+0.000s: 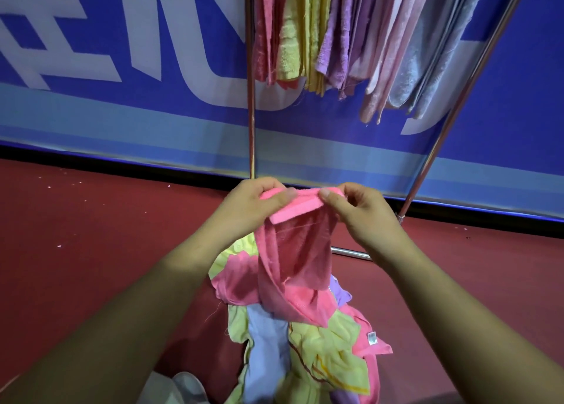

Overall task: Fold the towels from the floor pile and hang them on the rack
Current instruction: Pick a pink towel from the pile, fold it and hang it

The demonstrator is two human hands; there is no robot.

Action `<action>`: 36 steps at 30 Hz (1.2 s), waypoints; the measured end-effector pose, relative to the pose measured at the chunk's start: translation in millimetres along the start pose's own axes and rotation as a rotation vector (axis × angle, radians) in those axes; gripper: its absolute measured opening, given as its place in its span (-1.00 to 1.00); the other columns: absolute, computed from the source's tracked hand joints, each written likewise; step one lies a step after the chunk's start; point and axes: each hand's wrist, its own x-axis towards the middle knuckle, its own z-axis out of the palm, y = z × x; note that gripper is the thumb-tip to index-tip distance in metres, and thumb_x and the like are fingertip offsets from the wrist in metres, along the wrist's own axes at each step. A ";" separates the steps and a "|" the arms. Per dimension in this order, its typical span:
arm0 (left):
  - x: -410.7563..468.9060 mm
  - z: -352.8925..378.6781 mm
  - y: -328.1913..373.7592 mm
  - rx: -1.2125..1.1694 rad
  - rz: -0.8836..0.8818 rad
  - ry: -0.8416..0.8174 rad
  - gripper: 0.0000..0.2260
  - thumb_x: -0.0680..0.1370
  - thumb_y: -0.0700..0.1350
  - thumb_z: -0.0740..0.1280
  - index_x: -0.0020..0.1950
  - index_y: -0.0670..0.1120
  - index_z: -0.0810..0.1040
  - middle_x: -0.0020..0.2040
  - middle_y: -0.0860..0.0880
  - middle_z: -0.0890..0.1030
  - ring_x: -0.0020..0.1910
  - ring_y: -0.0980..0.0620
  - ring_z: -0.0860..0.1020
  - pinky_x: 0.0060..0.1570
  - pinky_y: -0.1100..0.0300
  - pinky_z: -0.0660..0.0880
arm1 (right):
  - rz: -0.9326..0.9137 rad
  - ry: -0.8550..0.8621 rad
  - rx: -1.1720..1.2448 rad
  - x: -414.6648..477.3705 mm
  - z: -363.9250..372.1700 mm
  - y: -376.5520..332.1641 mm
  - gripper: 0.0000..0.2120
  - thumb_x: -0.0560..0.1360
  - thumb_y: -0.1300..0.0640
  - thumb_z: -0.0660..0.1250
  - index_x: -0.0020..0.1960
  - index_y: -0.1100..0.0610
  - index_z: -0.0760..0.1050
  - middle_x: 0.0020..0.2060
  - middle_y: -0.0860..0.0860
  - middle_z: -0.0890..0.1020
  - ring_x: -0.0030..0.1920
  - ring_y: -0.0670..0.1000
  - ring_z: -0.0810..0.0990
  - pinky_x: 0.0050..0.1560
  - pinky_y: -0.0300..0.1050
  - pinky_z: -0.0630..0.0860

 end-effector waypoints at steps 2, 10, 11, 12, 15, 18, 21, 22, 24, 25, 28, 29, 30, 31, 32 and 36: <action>-2.4 -5.8 0.6 0.095 0.013 -0.126 -0.74 0.40 -0.03 0.57 -0.01 -0.03 0.59 -0.23 0.11 0.58 -0.32 0.20 0.49 -0.30 0.30 0.41 | 0.052 0.023 0.090 1.4 -3.7 0.3 -0.69 0.57 -0.05 0.40 -0.25 0.13 0.53 -0.36 -0.02 0.53 -0.31 -0.05 0.44 -0.18 -0.05 0.39; -2.7 -4.0 -9.0 0.204 0.230 0.050 -0.91 0.58 -0.10 0.40 0.03 -0.05 0.67 -0.08 0.01 0.54 -0.09 0.18 0.51 -0.04 0.33 0.40 | 0.063 -0.023 0.113 1.5 -7.7 5.1 -0.60 0.44 -0.14 0.48 -0.19 0.22 0.53 -0.35 0.01 0.58 -0.28 -0.03 0.49 -0.18 -0.03 0.40; -0.6 -4.6 -9.7 0.170 0.222 0.079 -0.90 0.59 -0.12 0.38 0.03 -0.07 0.69 -0.03 0.01 0.52 -0.07 0.21 0.51 -0.01 0.37 0.40 | 0.061 -0.053 0.124 1.4 -7.3 5.3 -0.64 0.45 -0.09 0.50 -0.18 0.21 0.54 -0.33 0.04 0.58 -0.27 -0.01 0.49 -0.17 -0.02 0.40; 0.9 -6.2 -9.2 0.083 0.196 0.108 -0.88 0.60 -0.14 0.36 0.05 -0.09 0.69 -0.01 0.03 0.55 -0.07 0.24 0.53 -0.01 0.40 0.41 | 0.065 -0.085 0.135 1.4 -6.7 5.2 -0.69 0.44 -0.05 0.51 -0.17 0.20 0.56 -0.32 0.07 0.59 -0.26 0.01 0.50 -0.15 -0.01 0.40; 1.4 -9.3 -5.8 -0.337 0.010 0.144 -0.84 0.64 -0.15 0.29 0.03 -0.11 0.67 -0.18 0.06 0.64 -0.23 0.19 0.54 -0.14 0.33 0.45 | 0.067 -0.139 0.133 0.4 -7.1 2.3 -0.88 0.49 0.14 0.51 -0.16 0.15 0.62 -0.29 0.07 0.63 -0.27 0.00 0.55 -0.16 -0.06 0.46; 3.6 -5.4 -6.3 -0.581 -0.077 0.181 -0.81 0.66 -0.17 0.23 -0.03 -0.12 0.63 -0.16 -0.05 0.60 -0.14 0.05 0.51 0.05 0.09 0.41 | 0.083 -0.133 0.032 1.5 -12.6 1.2 -0.91 0.47 0.17 0.52 -0.15 0.16 0.64 -0.30 0.01 0.64 -0.30 -0.07 0.53 -0.20 -0.16 0.47; 5.5 -6.3 -5.4 -0.376 -0.046 0.204 -0.91 0.61 -0.11 0.32 -0.05 0.01 0.60 -0.21 0.07 0.58 -0.22 0.15 0.48 -0.11 0.21 0.39 | 0.098 -0.139 0.036 2.8 -18.3 0.0 -0.92 0.45 0.19 0.54 -0.19 0.16 0.66 -0.35 0.01 0.64 -0.33 -0.06 0.54 -0.23 -0.17 0.48; 3.3 -7.6 -2.9 -0.240 -0.014 0.113 -0.95 0.58 -0.08 0.39 0.03 0.04 0.60 -0.21 0.09 0.57 -0.24 0.18 0.49 -0.17 0.27 0.41 | 0.093 -0.156 0.047 2.6 -18.9 -1.1 -0.92 0.45 0.21 0.53 -0.19 0.15 0.66 -0.36 0.02 0.64 -0.34 -0.07 0.55 -0.24 -0.19 0.49; -1.6 -6.9 -3.5 -0.031 0.031 -0.103 -0.65 0.49 -0.01 0.50 0.25 0.09 0.56 -0.19 0.12 0.60 -0.24 0.25 0.53 -0.15 0.37 0.45 | 0.066 -0.214 0.044 0.2 -16.8 -4.7 -0.93 0.46 0.25 0.51 -0.19 0.13 0.68 -0.35 0.05 0.67 -0.33 -0.06 0.58 -0.24 -0.19 0.53; -3.0 -5.2 -5.5 0.064 0.031 -0.201 -0.54 0.43 0.07 0.54 0.30 0.13 0.55 -0.16 0.14 0.62 -0.20 0.26 0.55 -0.10 0.37 0.47 | 0.047 -0.241 0.029 -1.2 -14.2 -6.7 -0.92 0.47 0.26 0.49 -0.18 0.12 0.68 -0.34 0.08 0.68 -0.31 -0.05 0.60 -0.21 -0.14 0.54; -5.5 1.4 -11.4 0.326 0.043 -0.392 -0.57 0.40 0.22 0.51 0.02 -0.10 0.65 -0.28 0.14 0.55 -0.30 0.19 0.45 -0.20 0.13 0.41 | 0.007 -0.274 -0.018 -1.9 -8.2 -7.0 -0.90 0.47 0.27 0.48 -0.20 0.11 0.68 -0.32 0.07 0.69 -0.29 -0.05 0.60 -0.17 -0.11 0.54; -4.9 1.7 -13.7 0.326 0.048 -0.401 -0.55 0.42 0.21 0.48 -0.08 -0.19 0.62 -0.32 0.07 0.50 -0.32 0.15 0.41 -0.24 0.12 0.35 | 0.007 -0.276 -0.015 -1.8 -7.4 -7.3 -0.89 0.46 0.27 0.49 -0.20 0.10 0.68 -0.33 0.04 0.68 -0.30 -0.06 0.60 -0.18 -0.13 0.54; -4.4 1.1 -13.0 0.270 0.041 -0.383 -0.58 0.45 0.16 0.46 -0.11 -0.23 0.60 -0.33 0.03 0.49 -0.32 0.14 0.41 -0.24 0.13 0.34 | 0.008 -0.274 0.005 -1.4 -7.2 -6.9 -0.89 0.46 0.27 0.50 -0.20 0.10 0.67 -0.34 0.02 0.67 -0.30 -0.07 0.59 -0.19 -0.16 0.53; -3.9 1.1 -11.6 0.163 0.038 -0.341 -0.67 0.49 0.06 0.46 -0.11 -0.24 0.62 -0.31 0.02 0.52 -0.29 0.14 0.44 -0.22 0.16 0.38 | 0.014 -0.269 0.034 -1.0 -7.7 -6.6 -0.89 0.46 0.27 0.50 -0.19 0.10 0.67 -0.33 0.01 0.67 -0.30 -0.08 0.58 -0.21 -0.21 0.52; -4.5 1.3 -8.6 0.020 0.039 -0.285 -0.78 0.54 -0.07 0.45 -0.07 -0.25 0.63 -0.26 0.00 0.54 -0.26 0.15 0.48 -0.21 0.21 0.42 | 0.019 -0.267 0.065 -0.3 -8.6 -6.1 -0.91 0.46 0.27 0.51 -0.18 0.12 0.66 -0.33 0.01 0.66 -0.30 -0.08 0.56 -0.23 -0.24 0.50; -4.2 1.5 0.0 -0.564 -0.067 -0.083 -0.98 0.52 -0.23 0.40 -0.07 -0.15 0.63 -0.29 -0.12 0.45 -0.37 0.14 0.43 -0.38 0.32 0.34 | 0.046 -0.361 -0.018 1.3 -12.4 0.4 -0.88 0.46 0.19 0.53 -0.17 0.22 0.63 -0.32 0.03 0.62 -0.29 -0.06 0.52 -0.25 -0.20 0.46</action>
